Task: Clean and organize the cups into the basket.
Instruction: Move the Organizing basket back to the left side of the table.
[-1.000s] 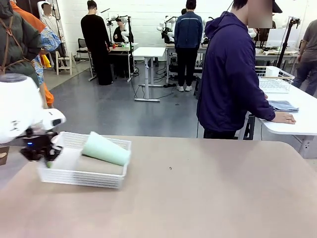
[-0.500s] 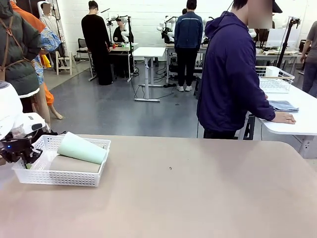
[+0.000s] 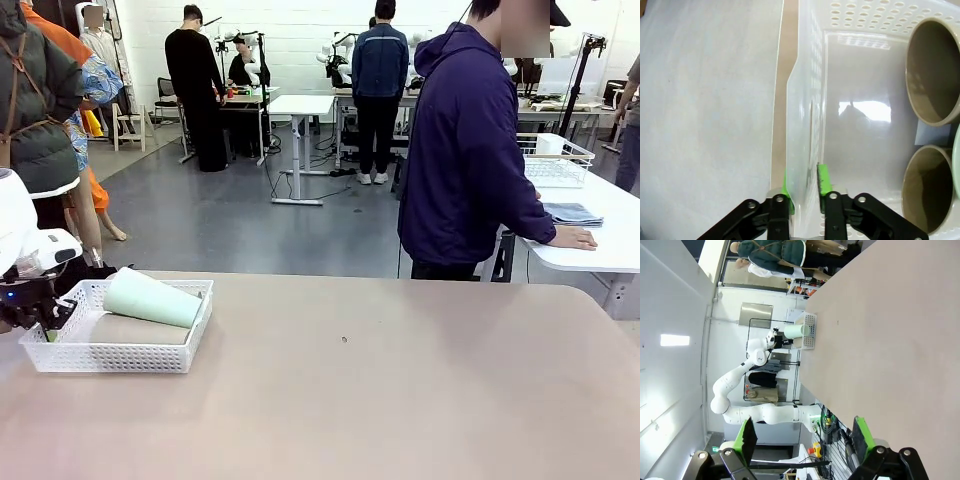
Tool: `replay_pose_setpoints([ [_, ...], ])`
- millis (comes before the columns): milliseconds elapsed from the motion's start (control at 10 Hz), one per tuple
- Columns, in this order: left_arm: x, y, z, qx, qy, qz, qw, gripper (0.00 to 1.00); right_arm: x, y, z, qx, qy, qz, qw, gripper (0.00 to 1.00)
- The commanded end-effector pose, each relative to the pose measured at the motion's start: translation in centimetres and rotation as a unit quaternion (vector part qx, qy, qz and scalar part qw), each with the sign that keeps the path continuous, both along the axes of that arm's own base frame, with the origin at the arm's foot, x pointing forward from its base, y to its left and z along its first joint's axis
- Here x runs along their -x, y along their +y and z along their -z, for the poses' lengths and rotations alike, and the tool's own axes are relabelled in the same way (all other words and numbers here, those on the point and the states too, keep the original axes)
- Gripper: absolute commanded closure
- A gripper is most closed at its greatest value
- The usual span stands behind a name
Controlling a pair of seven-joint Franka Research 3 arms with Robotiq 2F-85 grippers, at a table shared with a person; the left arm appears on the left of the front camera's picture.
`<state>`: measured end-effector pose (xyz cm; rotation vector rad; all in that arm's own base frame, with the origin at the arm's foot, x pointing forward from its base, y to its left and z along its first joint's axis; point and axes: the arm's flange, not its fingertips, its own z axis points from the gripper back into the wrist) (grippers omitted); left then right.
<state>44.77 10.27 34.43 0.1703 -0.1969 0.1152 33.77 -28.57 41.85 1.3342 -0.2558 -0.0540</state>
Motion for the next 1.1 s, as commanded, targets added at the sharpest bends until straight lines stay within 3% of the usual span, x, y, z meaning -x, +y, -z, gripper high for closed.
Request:
replay_pose_setpoints([
  [0, -0.1, 0.1, -0.3, 0.0, -0.004, 0.013, 1.0, 0.34, 0.0, 0.2, -0.1, 0.002, 0.006, 0.005, 1.0, 0.0],
  [100, 0.0, 0.1, -0.4, 0.001, -0.007, 0.013, 1.0, 0.0, 0.0, 0.2, -0.1, 0.002, 0.006, 0.005, 1.0, 0.0],
  [1000, 0.9, -1.1, -1.8, -0.001, -0.008, -0.011, 1.0, 0.0, 0.0, 0.2, -0.1, 0.002, 0.006, 0.005, 1.0, 0.0],
])
